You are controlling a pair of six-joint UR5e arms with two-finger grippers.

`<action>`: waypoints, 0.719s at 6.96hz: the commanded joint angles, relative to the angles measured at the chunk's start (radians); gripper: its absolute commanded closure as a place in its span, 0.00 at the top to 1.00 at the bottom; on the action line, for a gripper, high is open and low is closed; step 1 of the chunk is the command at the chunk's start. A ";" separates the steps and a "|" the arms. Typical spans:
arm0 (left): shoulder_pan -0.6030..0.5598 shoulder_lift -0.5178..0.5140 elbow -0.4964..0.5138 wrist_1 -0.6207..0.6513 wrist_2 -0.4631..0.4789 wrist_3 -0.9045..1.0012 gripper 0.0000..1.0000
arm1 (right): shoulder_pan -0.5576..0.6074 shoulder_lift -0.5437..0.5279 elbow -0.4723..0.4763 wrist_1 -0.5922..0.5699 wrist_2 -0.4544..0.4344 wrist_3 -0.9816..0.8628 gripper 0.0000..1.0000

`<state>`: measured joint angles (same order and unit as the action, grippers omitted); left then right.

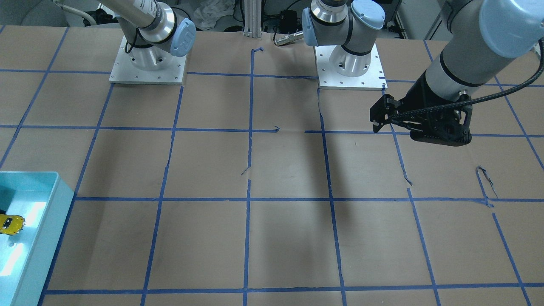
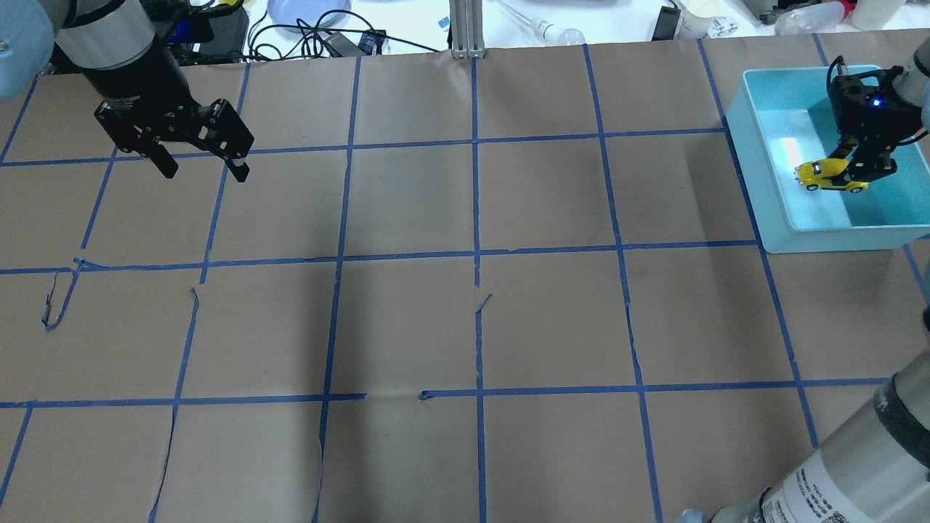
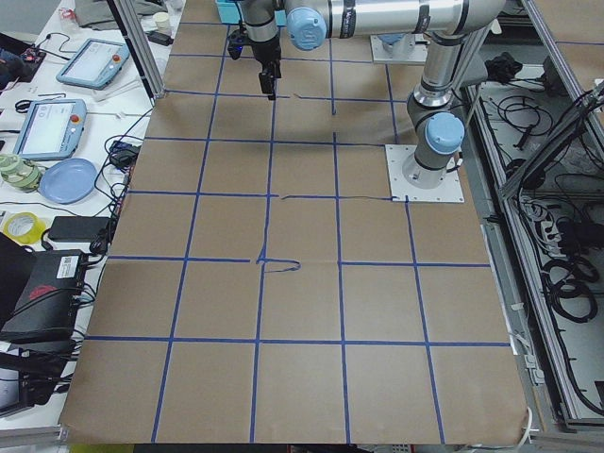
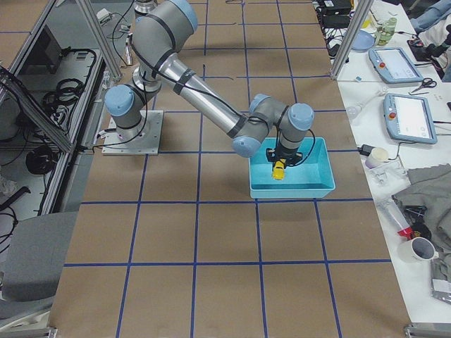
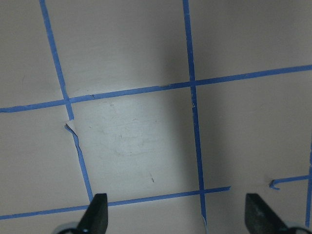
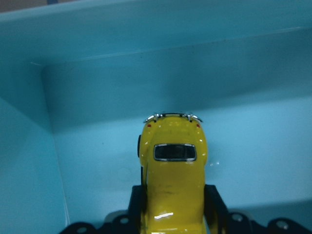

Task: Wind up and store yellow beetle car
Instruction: 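Open the right gripper to set the car in the bin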

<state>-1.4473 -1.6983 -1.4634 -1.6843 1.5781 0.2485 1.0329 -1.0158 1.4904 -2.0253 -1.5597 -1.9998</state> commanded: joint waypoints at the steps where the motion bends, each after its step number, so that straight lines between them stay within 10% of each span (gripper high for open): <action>1: 0.001 0.000 0.000 0.000 0.000 0.000 1.00 | -0.002 -0.004 0.056 -0.036 0.001 -0.028 0.00; 3: -0.001 -0.001 0.001 0.006 -0.001 0.000 1.00 | -0.002 -0.006 0.064 -0.088 0.007 -0.027 0.30; 4: -0.001 -0.001 0.002 0.029 -0.003 -0.005 1.00 | -0.002 -0.023 0.048 -0.104 0.035 -0.016 0.87; 5: -0.005 -0.001 0.003 0.031 -0.001 -0.005 1.00 | 0.002 -0.079 0.048 -0.093 0.058 0.008 1.00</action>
<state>-1.4492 -1.6996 -1.4616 -1.6624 1.5765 0.2454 1.0319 -1.0470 1.5430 -2.1163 -1.5283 -2.0132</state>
